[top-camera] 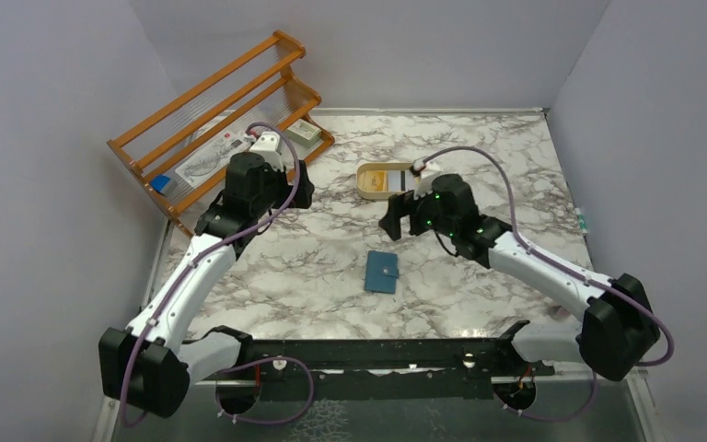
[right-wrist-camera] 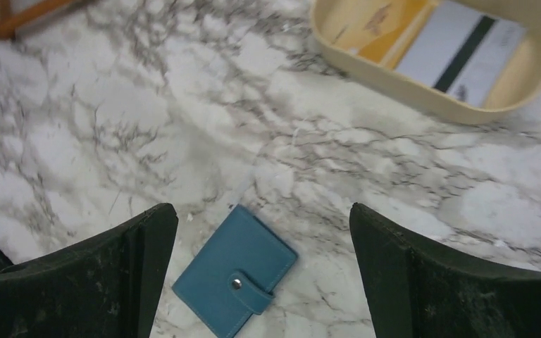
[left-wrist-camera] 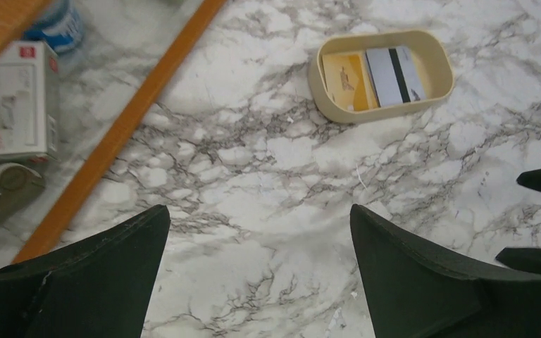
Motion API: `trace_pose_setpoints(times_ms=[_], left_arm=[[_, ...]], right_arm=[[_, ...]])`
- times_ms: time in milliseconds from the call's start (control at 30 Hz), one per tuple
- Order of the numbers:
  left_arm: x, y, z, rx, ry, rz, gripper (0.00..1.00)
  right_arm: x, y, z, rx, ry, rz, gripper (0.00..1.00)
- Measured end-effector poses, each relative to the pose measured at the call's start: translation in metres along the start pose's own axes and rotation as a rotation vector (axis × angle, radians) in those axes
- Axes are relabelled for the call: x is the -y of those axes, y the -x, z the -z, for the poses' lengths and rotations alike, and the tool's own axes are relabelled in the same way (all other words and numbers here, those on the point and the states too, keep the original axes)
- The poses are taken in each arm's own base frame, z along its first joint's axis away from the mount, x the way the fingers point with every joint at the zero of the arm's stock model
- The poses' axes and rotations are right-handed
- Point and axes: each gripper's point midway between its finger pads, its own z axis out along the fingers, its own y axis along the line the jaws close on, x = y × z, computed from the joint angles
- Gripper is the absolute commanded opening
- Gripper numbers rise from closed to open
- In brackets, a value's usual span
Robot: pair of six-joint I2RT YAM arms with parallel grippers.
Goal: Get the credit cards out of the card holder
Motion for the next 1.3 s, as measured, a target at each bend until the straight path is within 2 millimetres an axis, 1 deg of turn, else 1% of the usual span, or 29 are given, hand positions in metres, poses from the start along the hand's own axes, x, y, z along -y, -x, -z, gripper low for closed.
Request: trace_pose_setpoints(times_ms=[67, 100, 167, 267, 333, 433, 500, 600, 700, 867, 1000, 1167, 1300], left_arm=[[0.002, -0.022, -0.013, -0.087, -0.009, 0.044, 0.99], [0.002, -0.034, -0.019, -0.130, -0.012, 0.060, 0.99], [0.005, -0.054, -0.028, -0.199, -0.025, 0.105, 0.99], [0.009, -0.078, -0.030, -0.268, -0.034, 0.162, 0.99], [0.011, -0.089, -0.028, -0.301, -0.039, 0.194, 0.99], [0.014, -0.094, -0.027, -0.320, -0.046, 0.223, 0.99], [0.015, -0.094, -0.027, -0.322, -0.051, 0.234, 0.99], [0.017, -0.095, -0.026, -0.325, -0.056, 0.245, 0.99], [0.019, -0.096, -0.026, -0.331, -0.064, 0.251, 0.99], [0.019, -0.103, -0.029, -0.356, -0.066, 0.259, 0.99], [0.020, -0.103, -0.030, -0.361, -0.069, 0.262, 0.99], [0.021, -0.103, -0.030, -0.360, -0.078, 0.265, 0.99], [0.022, -0.104, -0.031, -0.363, -0.081, 0.266, 0.99]], right_arm=[[-0.023, -0.021, -0.010, -0.063, 0.055, 0.079, 0.93], [-0.029, -0.032, -0.014, -0.096, 0.070, 0.111, 0.92], [-0.035, -0.056, -0.023, -0.166, 0.089, 0.167, 0.89], [-0.042, -0.087, -0.035, -0.274, 0.106, 0.238, 0.84], [-0.049, -0.105, -0.043, -0.330, 0.121, 0.280, 0.80], [-0.054, -0.123, -0.048, -0.382, 0.133, 0.325, 0.75], [-0.056, -0.129, -0.046, -0.401, 0.136, 0.344, 0.73], [-0.051, -0.129, -0.042, -0.402, 0.119, 0.356, 0.67], [-0.046, -0.131, -0.034, -0.403, 0.098, 0.355, 0.63], [-0.040, -0.134, -0.028, -0.407, 0.075, 0.342, 0.60], [-0.037, -0.146, -0.023, -0.433, 0.070, 0.327, 0.60], [-0.038, -0.155, -0.019, -0.456, 0.087, 0.312, 0.60], [-0.040, -0.159, -0.017, -0.468, 0.104, 0.300, 0.54]])
